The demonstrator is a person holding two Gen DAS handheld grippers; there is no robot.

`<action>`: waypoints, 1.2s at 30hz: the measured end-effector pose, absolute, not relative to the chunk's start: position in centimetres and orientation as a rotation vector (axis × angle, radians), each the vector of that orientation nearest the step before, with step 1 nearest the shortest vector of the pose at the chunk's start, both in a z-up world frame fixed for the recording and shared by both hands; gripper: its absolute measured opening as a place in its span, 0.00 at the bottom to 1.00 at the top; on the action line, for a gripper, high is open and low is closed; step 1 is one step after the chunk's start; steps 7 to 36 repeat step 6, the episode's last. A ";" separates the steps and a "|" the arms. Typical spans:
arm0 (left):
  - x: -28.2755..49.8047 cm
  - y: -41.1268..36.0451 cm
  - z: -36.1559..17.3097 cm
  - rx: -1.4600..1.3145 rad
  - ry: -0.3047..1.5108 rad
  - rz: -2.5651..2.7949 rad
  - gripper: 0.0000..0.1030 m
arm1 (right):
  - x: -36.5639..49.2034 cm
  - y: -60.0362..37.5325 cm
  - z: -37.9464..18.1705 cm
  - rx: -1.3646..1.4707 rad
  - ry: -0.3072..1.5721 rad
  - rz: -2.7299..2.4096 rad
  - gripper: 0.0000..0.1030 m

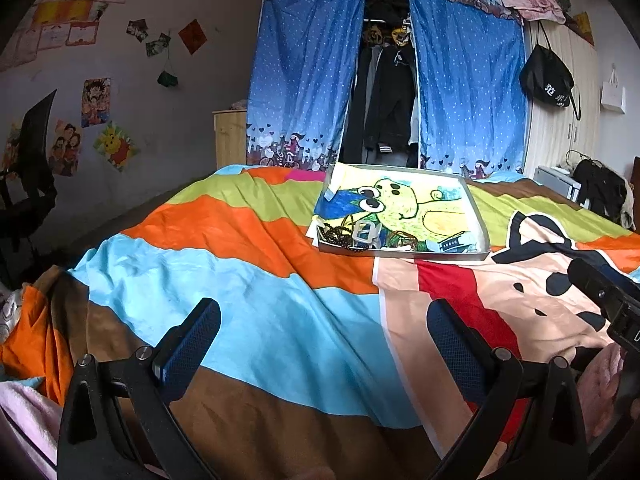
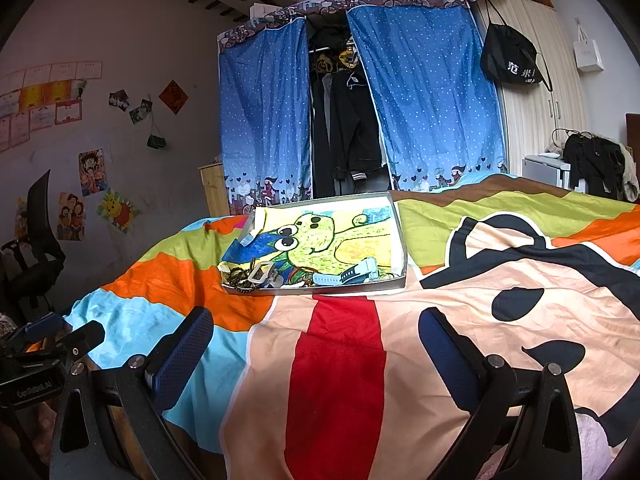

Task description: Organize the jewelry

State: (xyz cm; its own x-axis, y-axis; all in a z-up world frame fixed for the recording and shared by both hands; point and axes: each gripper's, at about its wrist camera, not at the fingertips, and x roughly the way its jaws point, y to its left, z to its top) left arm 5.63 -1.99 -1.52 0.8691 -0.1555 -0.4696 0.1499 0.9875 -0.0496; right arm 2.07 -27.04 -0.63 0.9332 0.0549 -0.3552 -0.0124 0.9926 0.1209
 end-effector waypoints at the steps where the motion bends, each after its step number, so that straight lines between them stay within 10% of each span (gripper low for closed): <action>1: 5.7 -2.0 -1.6 -0.010 0.492 -0.160 0.98 | 2.1 -27.0 -0.6 0.118 0.366 0.035 1.00; 36: 5.7 -1.7 -1.7 -0.015 0.495 -0.155 0.98 | 2.0 -27.0 -0.6 0.118 0.366 0.034 1.00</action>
